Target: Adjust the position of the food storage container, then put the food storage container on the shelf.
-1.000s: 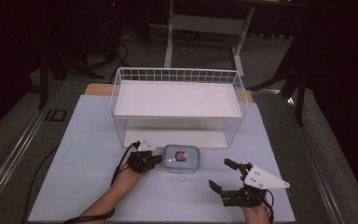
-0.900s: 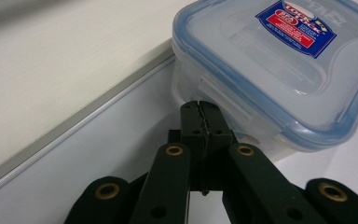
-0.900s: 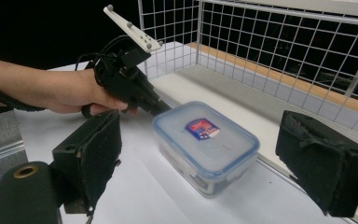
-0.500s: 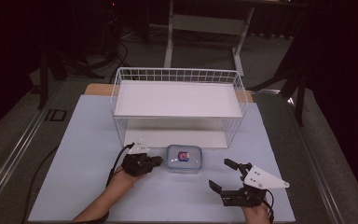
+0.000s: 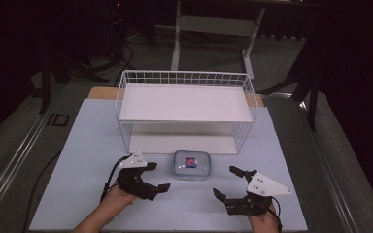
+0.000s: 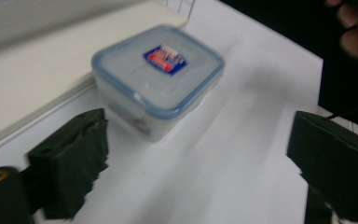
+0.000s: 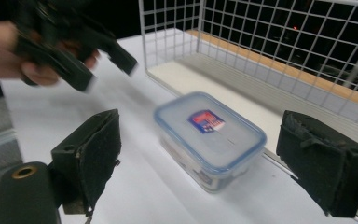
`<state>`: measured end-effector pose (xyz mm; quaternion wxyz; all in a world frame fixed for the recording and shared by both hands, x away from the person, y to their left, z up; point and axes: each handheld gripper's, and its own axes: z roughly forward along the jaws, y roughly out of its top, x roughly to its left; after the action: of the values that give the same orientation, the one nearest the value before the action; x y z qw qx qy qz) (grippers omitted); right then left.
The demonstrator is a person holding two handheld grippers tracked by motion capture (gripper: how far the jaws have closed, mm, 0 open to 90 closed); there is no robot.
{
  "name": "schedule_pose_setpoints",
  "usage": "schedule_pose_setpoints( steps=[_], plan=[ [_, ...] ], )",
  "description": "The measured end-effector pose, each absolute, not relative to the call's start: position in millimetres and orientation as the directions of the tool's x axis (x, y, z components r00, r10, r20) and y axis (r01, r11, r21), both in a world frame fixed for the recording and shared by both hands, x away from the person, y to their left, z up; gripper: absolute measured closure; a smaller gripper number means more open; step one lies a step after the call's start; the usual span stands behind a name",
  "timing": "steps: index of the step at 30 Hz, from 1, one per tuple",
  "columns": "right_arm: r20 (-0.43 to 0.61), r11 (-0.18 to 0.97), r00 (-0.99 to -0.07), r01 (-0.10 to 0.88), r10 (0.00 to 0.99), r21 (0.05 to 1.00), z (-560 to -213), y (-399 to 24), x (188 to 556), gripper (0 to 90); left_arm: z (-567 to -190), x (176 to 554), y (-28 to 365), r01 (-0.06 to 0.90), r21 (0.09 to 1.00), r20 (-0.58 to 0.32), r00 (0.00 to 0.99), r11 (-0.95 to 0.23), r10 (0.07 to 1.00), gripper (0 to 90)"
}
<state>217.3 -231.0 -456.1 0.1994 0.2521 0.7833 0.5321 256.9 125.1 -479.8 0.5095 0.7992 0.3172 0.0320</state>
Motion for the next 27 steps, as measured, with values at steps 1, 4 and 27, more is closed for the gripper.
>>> schedule_pose_setpoints(
  steps=[1,4,27],
  plan=[
    [-0.039,0.308,-0.788,0.194,0.615,0.931,-455,-230,221,13.8,-478,256,125,0.468,0.842,-0.272,0.798,-0.268,0.538,2.3],
    [-0.021,0.299,-0.784,0.212,0.621,0.93,-450,-230,227,14.2,-475,254,125,0.457,0.86,-0.269,0.785,-0.228,0.558,2.2],
    [0.076,0.244,-0.749,0.308,0.658,0.92,-446,-222,265,13.4,-467,288,109,0.537,0.819,-0.372,0.766,-0.203,0.525,2.3]
  ],
)
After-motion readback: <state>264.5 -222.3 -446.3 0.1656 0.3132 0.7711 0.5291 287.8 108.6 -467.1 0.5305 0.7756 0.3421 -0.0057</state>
